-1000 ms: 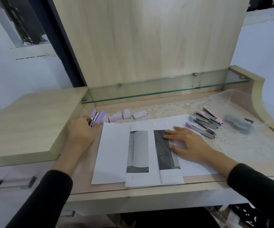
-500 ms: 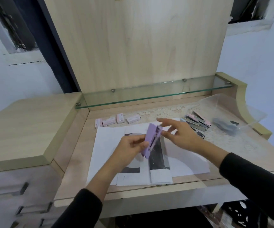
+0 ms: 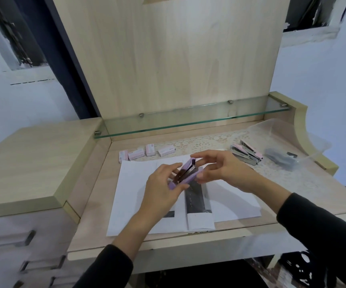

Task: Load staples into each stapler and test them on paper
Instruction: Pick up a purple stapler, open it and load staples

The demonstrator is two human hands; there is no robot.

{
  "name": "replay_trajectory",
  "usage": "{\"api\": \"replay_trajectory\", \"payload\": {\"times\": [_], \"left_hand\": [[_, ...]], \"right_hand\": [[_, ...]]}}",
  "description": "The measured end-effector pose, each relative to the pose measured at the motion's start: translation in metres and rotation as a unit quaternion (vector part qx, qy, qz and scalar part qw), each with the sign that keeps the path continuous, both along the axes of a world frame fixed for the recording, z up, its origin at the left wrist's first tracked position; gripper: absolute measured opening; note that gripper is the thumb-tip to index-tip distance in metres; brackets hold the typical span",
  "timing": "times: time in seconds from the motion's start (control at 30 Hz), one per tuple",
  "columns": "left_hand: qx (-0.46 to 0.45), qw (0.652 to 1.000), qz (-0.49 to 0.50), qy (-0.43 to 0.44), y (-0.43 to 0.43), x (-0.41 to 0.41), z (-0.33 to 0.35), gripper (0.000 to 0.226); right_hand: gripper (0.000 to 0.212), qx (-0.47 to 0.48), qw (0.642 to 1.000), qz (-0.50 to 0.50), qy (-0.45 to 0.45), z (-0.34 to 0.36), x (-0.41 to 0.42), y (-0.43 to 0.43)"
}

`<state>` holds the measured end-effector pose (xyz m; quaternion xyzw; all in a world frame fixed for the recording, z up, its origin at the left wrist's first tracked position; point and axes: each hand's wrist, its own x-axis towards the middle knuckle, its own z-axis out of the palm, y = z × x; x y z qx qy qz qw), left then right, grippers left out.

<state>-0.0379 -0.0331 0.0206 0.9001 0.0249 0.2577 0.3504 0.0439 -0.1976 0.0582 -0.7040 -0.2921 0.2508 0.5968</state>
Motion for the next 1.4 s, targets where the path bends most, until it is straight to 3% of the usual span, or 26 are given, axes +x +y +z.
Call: {"api": "replay_trajectory", "payload": {"times": [0.13, 0.23, 0.3, 0.43, 0.53, 0.63, 0.87, 0.97, 1.03, 1.13, 1.4], "left_hand": [[0.105, 0.991, 0.032, -0.074, 0.002, 0.001, -0.006, 0.048], [0.127, 0.988, 0.029, -0.081, 0.000, 0.001, -0.009, 0.047], [0.078, 0.995, 0.013, -0.056, -0.003, 0.001, -0.004, 0.050], [-0.080, 0.996, -0.036, -0.003, -0.005, 0.006, 0.009, 0.046], [-0.082, 0.995, -0.058, -0.002, -0.007, 0.010, 0.013, 0.030], [-0.089, 0.994, -0.061, 0.011, -0.008, 0.012, 0.012, 0.034], [-0.101, 0.993, -0.050, 0.027, -0.008, 0.021, 0.011, 0.020], [-0.101, 0.994, -0.043, 0.018, -0.007, 0.022, 0.008, 0.020], [-0.122, 0.991, -0.047, 0.013, -0.007, 0.021, 0.005, 0.019], [-0.154, 0.986, -0.053, 0.016, -0.008, 0.022, 0.002, 0.008], [-0.158, 0.984, -0.076, 0.027, -0.009, 0.023, 0.000, 0.012]], "right_hand": [[0.044, 0.017, 1.000, -0.020, -0.003, -0.004, -0.001, 0.002], [0.032, 0.039, 0.998, -0.046, 0.006, -0.009, -0.003, 0.006], [0.023, 0.044, 0.997, -0.067, -0.012, -0.012, -0.002, 0.007], [0.018, -0.034, 0.985, -0.085, -0.147, -0.009, 0.001, 0.005], [0.016, -0.062, 0.974, -0.098, -0.195, -0.007, 0.001, 0.006], [0.015, -0.057, 0.966, -0.136, -0.212, -0.013, 0.001, 0.008], [0.013, -0.020, 0.965, -0.185, -0.185, -0.025, -0.002, 0.015], [0.022, 0.007, 0.982, -0.162, -0.096, -0.029, -0.002, 0.016], [0.014, 0.028, 0.984, -0.167, -0.052, -0.034, -0.004, 0.018], [0.008, 0.060, 0.981, -0.182, -0.036, -0.042, -0.008, 0.022], [0.015, 0.090, 0.980, -0.177, -0.029, -0.045, -0.010, 0.025]]}}
